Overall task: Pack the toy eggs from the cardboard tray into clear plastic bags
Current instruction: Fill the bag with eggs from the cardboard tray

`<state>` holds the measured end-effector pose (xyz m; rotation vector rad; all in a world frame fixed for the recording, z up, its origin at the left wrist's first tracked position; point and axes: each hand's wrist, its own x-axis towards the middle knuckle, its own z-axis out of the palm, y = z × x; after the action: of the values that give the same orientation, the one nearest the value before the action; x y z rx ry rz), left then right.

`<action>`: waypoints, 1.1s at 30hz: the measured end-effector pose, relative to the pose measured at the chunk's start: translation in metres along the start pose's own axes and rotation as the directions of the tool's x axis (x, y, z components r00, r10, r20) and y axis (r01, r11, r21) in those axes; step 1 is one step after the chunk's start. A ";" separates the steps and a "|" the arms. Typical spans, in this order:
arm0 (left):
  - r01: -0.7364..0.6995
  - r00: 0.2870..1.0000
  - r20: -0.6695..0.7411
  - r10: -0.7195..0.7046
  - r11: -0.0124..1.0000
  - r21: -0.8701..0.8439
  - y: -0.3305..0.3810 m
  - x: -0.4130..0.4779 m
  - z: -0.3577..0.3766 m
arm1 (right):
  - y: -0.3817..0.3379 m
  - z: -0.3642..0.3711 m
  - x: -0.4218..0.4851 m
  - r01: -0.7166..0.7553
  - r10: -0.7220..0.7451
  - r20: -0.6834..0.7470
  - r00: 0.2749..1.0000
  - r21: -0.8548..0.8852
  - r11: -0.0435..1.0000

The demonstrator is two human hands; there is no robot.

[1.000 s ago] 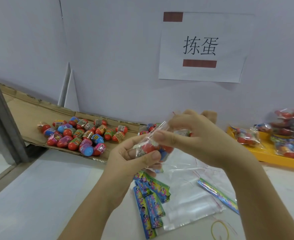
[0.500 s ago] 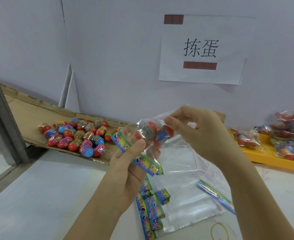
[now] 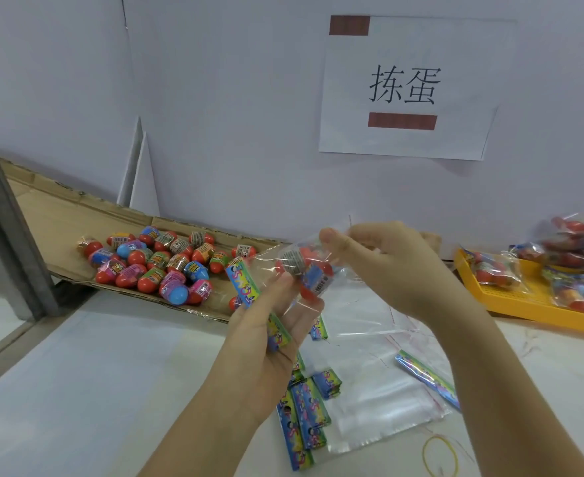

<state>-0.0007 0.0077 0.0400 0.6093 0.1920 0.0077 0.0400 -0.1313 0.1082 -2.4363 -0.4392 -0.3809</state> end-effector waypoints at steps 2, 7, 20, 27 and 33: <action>-0.011 1.000 0.014 0.011 1.000 -0.001 0.000 -0.001 0.001 | 0.001 -0.002 0.000 0.016 -0.016 0.013 1.000 -0.003 1.000; -0.051 0.998 0.017 0.052 0.997 -0.057 -0.001 -0.003 0.001 | 0.001 -0.003 0.000 0.091 -0.095 0.059 0.994 0.061 0.994; -0.014 0.998 0.066 0.015 1.000 -0.014 0.004 -0.005 0.002 | 0.001 0.001 0.004 0.108 -0.122 0.107 0.987 0.129 0.986; -0.015 0.996 0.083 0.017 1.000 -0.020 0.004 -0.004 0.000 | -0.003 -0.003 -0.002 0.067 -0.084 0.191 0.978 0.095 0.993; -0.045 0.994 0.102 0.044 0.999 0.009 0.003 -0.002 -0.004 | -0.006 -0.003 -0.003 0.134 -0.153 0.256 0.955 0.088 0.987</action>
<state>-0.0031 0.0119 0.0390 0.6239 0.0794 0.0182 0.0341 -0.1294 0.1125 -2.4013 -0.7346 -0.0997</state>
